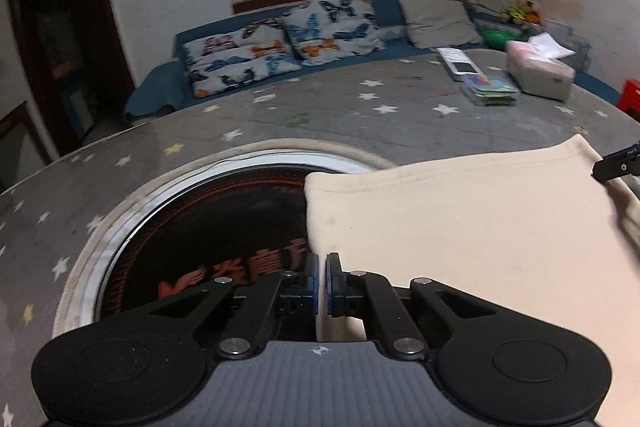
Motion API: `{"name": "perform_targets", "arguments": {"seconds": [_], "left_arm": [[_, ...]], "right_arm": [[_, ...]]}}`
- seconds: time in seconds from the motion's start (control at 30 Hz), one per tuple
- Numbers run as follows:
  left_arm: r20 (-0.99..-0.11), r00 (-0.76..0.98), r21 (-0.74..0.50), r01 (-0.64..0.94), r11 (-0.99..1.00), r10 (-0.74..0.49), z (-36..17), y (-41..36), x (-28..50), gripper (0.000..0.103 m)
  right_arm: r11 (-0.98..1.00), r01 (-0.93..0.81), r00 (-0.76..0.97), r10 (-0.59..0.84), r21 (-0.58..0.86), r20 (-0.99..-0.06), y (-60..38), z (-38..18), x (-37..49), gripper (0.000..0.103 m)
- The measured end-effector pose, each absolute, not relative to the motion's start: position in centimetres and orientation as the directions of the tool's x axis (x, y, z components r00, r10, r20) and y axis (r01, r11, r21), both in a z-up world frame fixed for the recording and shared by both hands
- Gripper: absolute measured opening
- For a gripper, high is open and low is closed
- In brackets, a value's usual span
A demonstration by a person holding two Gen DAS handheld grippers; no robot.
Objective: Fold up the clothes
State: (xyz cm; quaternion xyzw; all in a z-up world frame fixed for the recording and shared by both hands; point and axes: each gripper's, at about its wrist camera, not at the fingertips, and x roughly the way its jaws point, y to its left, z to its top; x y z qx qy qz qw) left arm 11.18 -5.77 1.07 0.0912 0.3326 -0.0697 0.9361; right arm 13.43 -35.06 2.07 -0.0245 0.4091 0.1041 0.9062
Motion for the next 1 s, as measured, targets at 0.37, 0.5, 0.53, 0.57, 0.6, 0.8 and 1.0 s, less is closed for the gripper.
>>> {"name": "perform_targets", "arguments": {"seconds": [0.37,0.5,0.53,0.57,0.6,0.8,1.0], "left_arm": [[-0.636,0.771,0.127,0.073,0.989,0.024,1.1,-1.2,11.8,0.004],[-0.621,0.784,0.076,0.059,0.995,0.001,2.2,0.4,11.1,0.008],[-0.612,0.791,0.066,0.046,0.997,0.004,2.6,0.9,10.7,0.008],[-0.607,0.795,0.051,0.031,0.998,0.006,3.0,1.7,10.1,0.008],[-0.604,0.797,0.04,0.011,0.999,0.015,3.3,2.6,9.3,0.01],[-0.596,0.787,0.052,-0.16,0.986,0.159,4.0,8.4,2.7,0.035],[-0.607,0.739,0.078,-0.311,0.947,0.293,3.1,12.5,-2.4,0.053]], "right_arm": [[0.956,-0.294,0.662,0.2,-0.004,-0.723,-29.4,1.6,18.4,0.014],[0.945,-0.323,0.68,0.2,-0.044,-0.705,-28.7,2.4,17.9,0.015],[0.942,-0.332,0.682,0.208,-0.043,-0.702,-28.6,2.8,17.5,0.016],[0.937,-0.346,0.68,0.22,-0.042,-0.7,-28.6,3.2,16.9,0.016],[0.93,-0.366,0.677,0.236,-0.041,-0.698,-28.6,3.6,16.1,0.016],[0.858,-0.509,0.639,0.326,-0.066,-0.697,-27.9,5.3,9.1,0.029],[0.837,-0.545,0.614,0.362,-0.045,-0.701,-28.2,4.9,3.1,0.038]]}}
